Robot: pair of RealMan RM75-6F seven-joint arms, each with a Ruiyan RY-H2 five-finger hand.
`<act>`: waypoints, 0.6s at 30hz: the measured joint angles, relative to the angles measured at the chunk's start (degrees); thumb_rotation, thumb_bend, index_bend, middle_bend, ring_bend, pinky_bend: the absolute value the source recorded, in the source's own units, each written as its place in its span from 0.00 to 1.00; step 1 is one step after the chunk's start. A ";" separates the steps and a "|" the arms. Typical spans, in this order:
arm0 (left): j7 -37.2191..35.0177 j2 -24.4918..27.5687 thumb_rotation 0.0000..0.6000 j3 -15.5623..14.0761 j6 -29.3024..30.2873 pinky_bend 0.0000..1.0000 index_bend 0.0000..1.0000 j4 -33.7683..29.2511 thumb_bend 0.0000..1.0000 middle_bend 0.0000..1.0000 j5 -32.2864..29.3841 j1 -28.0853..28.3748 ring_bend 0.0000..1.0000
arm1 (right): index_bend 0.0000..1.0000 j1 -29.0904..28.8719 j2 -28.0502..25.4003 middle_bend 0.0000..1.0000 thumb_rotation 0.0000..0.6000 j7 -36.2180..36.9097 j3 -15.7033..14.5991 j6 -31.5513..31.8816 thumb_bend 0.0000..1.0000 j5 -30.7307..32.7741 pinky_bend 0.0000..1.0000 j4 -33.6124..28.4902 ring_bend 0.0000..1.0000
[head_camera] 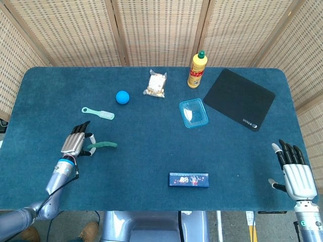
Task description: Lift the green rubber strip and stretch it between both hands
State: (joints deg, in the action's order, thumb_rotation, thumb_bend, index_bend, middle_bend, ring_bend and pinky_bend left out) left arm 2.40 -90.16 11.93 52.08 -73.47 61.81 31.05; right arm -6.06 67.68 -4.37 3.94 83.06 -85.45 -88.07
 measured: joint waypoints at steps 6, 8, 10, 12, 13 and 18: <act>-10.89 1.40 1.00 0.83 -1.15 0.00 0.66 -3.83 0.59 0.00 5.55 0.73 0.00 | 0.01 -1.04 0.22 0.00 1.00 0.39 0.17 -1.03 0.00 -0.46 0.00 0.22 0.00; -14.95 1.49 1.00 1.20 -1.73 0.00 0.66 -4.83 0.60 0.00 7.31 1.25 0.00 | 0.05 -1.71 0.20 0.00 1.00 1.05 0.39 -1.61 0.00 -0.74 0.00 0.60 0.00; -18.35 1.39 1.00 1.52 -2.26 0.00 0.65 -5.55 0.61 0.00 8.74 1.81 0.00 | 0.11 -2.30 0.21 0.00 1.00 1.97 0.64 -1.87 0.00 -1.19 0.00 1.03 0.00; -22.08 1.11 1.00 1.85 -3.19 0.00 0.66 -6.35 0.61 0.00 10.23 2.70 0.00 | 0.16 -3.27 0.22 0.00 1.00 3.94 1.00 -2.14 0.00 -2.17 0.00 1.83 0.00; -23.61 0.96 1.00 2.00 -3.70 0.00 0.66 -6.69 0.61 0.00 10.82 3.18 0.00 | 0.18 -3.56 0.22 0.00 1.00 4.56 1.10 -2.22 0.00 -2.48 0.00 2.08 0.00; -31.07 -2.12 1.00 3.93 -6.73 0.00 0.65 -7.84 0.61 0.00 13.12 7.95 0.00 | 0.28 -7.56 -0.60 0.00 1.00 12.94 1.90 -3.83 0.00 -6.18 0.00 3.45 0.00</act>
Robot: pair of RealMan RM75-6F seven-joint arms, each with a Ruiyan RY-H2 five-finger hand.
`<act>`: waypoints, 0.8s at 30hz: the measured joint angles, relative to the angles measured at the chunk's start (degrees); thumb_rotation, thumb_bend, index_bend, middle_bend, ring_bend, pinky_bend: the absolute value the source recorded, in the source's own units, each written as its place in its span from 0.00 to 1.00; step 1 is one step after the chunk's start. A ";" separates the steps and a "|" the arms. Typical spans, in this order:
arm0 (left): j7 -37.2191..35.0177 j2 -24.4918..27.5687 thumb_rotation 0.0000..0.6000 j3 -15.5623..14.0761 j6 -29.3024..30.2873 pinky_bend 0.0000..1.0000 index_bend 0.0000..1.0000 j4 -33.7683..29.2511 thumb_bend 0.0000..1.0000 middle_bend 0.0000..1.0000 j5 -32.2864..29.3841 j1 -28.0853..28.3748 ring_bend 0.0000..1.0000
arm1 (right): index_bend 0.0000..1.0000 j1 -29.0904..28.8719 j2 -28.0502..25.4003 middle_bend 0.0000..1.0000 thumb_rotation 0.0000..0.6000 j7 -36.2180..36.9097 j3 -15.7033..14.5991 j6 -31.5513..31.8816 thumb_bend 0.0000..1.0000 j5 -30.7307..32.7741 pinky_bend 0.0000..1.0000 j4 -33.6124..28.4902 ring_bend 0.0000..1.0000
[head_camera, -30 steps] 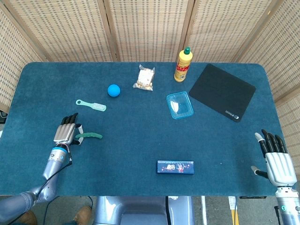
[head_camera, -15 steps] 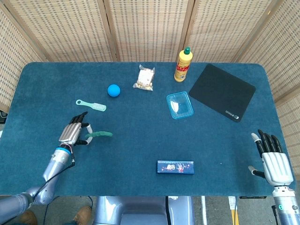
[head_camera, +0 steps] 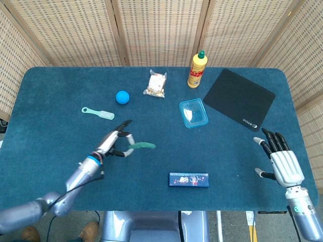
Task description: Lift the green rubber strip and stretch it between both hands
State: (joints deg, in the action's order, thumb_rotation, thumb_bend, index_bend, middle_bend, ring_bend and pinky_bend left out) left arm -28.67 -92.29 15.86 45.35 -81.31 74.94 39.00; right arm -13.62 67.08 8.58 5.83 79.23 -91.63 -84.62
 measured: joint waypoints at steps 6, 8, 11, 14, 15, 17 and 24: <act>-2.00 -5.66 1.00 2.26 -1.87 0.00 0.65 2.23 0.61 0.00 -0.50 4.57 0.00 | 0.32 -7.34 -1.71 0.02 1.00 10.19 1.00 -3.73 0.00 -4.60 0.00 -0.33 0.00; -2.86 -7.81 1.00 3.27 -2.61 0.00 0.65 3.13 0.61 0.00 -1.28 6.40 0.00 | 0.33 -9.81 -2.19 0.03 1.00 10.84 1.45 -6.00 0.00 -5.12 0.00 -1.48 0.00; -3.82 -10.19 1.00 4.84 -3.54 0.00 0.65 4.26 0.61 0.00 -2.59 8.80 0.00 | 0.34 -12.72 -2.66 0.03 1.00 10.87 2.04 -9.13 0.07 -5.32 0.00 -3.73 0.00; -3.81 -11.89 1.00 6.14 -3.75 0.00 0.65 4.55 0.62 0.00 -3.62 10.66 0.00 | 0.35 -14.91 -2.75 0.03 1.00 9.61 2.46 -11.58 0.13 -5.27 0.00 -5.64 0.00; -3.60 -12.25 1.00 6.40 -3.76 0.00 0.65 4.60 0.62 0.00 -3.94 11.05 0.00 | 0.36 -15.67 -2.65 0.03 1.00 8.74 2.61 -12.23 0.14 -5.26 0.00 -6.14 0.00; -3.14 -12.82 1.00 6.84 -3.89 0.00 0.65 4.46 0.62 0.00 -4.65 11.86 0.00 | 0.37 -16.73 -2.12 0.04 1.00 7.26 2.84 -13.04 0.14 -5.35 0.00 -6.80 0.00; 0.01 -14.26 1.00 7.30 -4.09 0.00 0.65 3.66 0.62 0.00 -6.90 13.88 0.00 | 0.43 -20.00 2.21 0.07 1.00 2.02 4.07 -13.22 0.17 -5.87 0.00 -6.94 0.00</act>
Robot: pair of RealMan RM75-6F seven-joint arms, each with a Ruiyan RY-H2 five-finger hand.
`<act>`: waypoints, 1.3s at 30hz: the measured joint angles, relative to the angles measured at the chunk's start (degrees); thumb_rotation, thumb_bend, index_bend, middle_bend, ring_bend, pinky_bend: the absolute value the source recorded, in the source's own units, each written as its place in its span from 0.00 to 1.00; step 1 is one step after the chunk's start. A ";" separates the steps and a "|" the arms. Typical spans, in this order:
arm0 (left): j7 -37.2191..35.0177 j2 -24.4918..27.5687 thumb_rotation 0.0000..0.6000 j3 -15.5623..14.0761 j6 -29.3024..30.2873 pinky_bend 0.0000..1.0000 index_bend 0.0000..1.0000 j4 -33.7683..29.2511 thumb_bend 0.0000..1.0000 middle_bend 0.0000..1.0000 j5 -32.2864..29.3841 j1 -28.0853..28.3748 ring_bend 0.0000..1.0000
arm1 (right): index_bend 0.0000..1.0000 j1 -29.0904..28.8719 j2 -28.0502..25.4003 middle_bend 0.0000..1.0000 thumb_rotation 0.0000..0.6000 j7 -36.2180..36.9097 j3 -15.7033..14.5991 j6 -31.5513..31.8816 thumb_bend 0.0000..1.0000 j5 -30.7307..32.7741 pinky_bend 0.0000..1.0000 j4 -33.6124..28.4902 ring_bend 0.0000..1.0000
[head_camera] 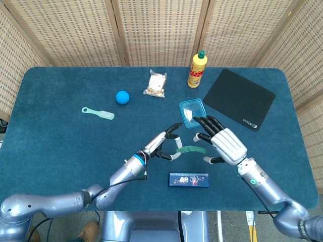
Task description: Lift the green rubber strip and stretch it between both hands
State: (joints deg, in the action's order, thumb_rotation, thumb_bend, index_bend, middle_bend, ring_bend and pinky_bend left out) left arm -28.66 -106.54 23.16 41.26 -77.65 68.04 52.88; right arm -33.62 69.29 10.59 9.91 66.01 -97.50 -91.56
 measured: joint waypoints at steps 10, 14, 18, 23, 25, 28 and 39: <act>1.91 0.10 1.00 -0.85 1.48 0.00 0.65 -1.68 0.62 0.00 -1.42 -0.19 0.00 | 0.48 -1.25 1.60 0.11 1.00 -2.80 0.28 0.60 0.29 1.64 0.00 -0.51 0.00; 1.65 0.38 1.00 -1.22 1.52 0.00 0.65 -1.90 0.62 0.00 -1.62 -0.42 0.00 | 0.51 -1.30 1.75 0.14 1.00 -3.83 -0.15 1.32 0.36 1.93 0.00 -0.75 0.00; 1.47 0.40 1.00 -1.40 1.55 0.00 0.65 -1.68 0.62 0.00 -1.76 -0.48 0.00 | 0.53 -1.34 1.70 0.15 1.00 -4.45 -0.46 1.80 0.37 1.88 0.00 -0.57 0.00; 0.96 0.26 1.00 -1.57 1.38 0.00 0.65 -1.63 0.62 0.00 -1.81 -0.45 0.00 | 0.53 -1.62 1.69 0.16 1.00 -5.81 -0.78 1.89 0.37 1.90 0.00 0.03 0.00; 0.91 0.21 1.00 -1.68 1.39 0.00 0.65 -1.55 0.62 0.00 -1.70 -0.43 0.00 | 0.53 -1.71 1.68 0.16 1.00 -6.40 -0.89 2.06 0.37 1.74 0.00 0.35 0.00; 0.57 0.20 1.00 -1.78 1.36 0.00 0.65 -1.63 0.62 0.00 -1.63 -0.47 0.00 | 0.53 -1.85 1.69 0.17 1.00 -7.06 -1.19 2.51 0.37 1.41 0.00 0.78 0.00; 0.34 0.41 1.00 -1.89 1.33 0.00 0.65 -1.79 0.62 0.00 -1.72 -0.47 0.00 | 0.57 -2.30 2.24 0.20 1.00 -6.74 -2.15 3.62 0.41 0.43 0.00 1.45 0.00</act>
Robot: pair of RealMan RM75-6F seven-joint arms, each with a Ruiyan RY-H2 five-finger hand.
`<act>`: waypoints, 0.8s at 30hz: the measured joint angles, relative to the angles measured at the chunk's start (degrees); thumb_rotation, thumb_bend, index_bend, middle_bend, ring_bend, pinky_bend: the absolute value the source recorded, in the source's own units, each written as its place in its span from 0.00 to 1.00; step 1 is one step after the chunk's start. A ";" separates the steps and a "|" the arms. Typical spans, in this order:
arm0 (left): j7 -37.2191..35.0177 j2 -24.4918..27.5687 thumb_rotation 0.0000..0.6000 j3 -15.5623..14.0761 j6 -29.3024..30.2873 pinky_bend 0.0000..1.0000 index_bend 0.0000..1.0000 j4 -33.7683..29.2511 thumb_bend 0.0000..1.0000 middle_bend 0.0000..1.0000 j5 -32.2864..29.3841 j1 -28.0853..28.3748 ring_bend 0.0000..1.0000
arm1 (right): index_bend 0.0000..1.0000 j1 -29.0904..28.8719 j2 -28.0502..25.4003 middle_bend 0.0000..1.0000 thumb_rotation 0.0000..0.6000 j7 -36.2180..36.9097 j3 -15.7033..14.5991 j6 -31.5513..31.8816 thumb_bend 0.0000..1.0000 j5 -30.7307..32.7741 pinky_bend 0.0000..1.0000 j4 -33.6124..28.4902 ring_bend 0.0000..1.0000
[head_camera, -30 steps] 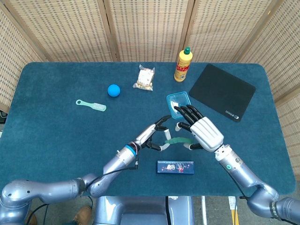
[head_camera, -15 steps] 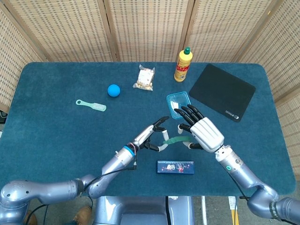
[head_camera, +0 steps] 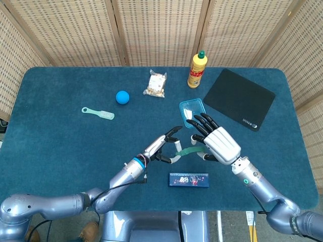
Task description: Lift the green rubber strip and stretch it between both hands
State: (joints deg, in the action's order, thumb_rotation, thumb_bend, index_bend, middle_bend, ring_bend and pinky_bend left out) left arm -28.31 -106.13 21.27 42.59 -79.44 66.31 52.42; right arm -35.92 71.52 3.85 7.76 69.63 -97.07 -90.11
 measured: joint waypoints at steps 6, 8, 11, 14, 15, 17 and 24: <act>-0.25 -0.07 1.00 0.07 -0.38 0.00 0.65 0.00 0.62 0.00 -0.36 0.14 0.00 | 0.57 -0.22 0.17 0.22 1.00 0.14 -0.52 0.21 0.49 -0.33 0.00 0.31 0.00; -0.47 -0.16 1.00 0.17 -0.58 0.00 0.65 0.11 0.62 0.00 -0.57 0.22 0.00 | 0.58 -0.24 0.26 0.23 1.00 0.57 -0.61 0.35 0.50 -0.35 0.00 0.30 0.00; -0.51 -0.34 1.00 0.12 -0.73 0.00 0.65 0.36 0.62 0.00 -0.61 0.32 0.00 | 0.58 -0.27 0.41 0.23 1.00 1.28 -0.78 0.61 0.51 -0.35 0.00 0.33 0.00; -0.62 -0.50 1.00 0.07 -0.81 0.00 0.65 0.46 0.62 0.00 -0.60 0.39 0.00 | 0.60 -0.33 0.50 0.24 1.00 1.41 -0.89 0.80 0.56 -0.42 0.00 0.54 0.00; -0.69 -0.55 1.00 0.06 -0.80 0.00 0.65 0.47 0.62 0.00 -0.54 0.39 0.00 | 0.61 -0.35 0.52 0.25 1.00 1.46 -0.91 0.90 0.58 -0.49 0.00 0.63 0.00; -0.74 -0.57 1.00 0.03 -0.69 0.00 0.65 0.50 0.62 0.00 -0.40 0.36 0.00 | 0.63 -0.39 0.54 0.28 1.00 1.33 -0.96 1.22 0.63 -0.80 0.00 0.97 0.00; -0.33 -0.24 1.00 0.02 0.01 0.00 0.65 0.97 0.62 0.00 -0.23 0.11 0.00 | 0.70 -0.30 1.10 0.37 1.00 -1.72 -1.14 4.42 0.67 -3.69 0.00 4.27 0.00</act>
State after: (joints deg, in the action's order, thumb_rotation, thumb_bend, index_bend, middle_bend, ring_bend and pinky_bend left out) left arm -28.64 -106.37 21.29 42.60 -78.48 66.08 52.52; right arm -36.22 72.62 2.13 6.62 74.05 -100.75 -85.84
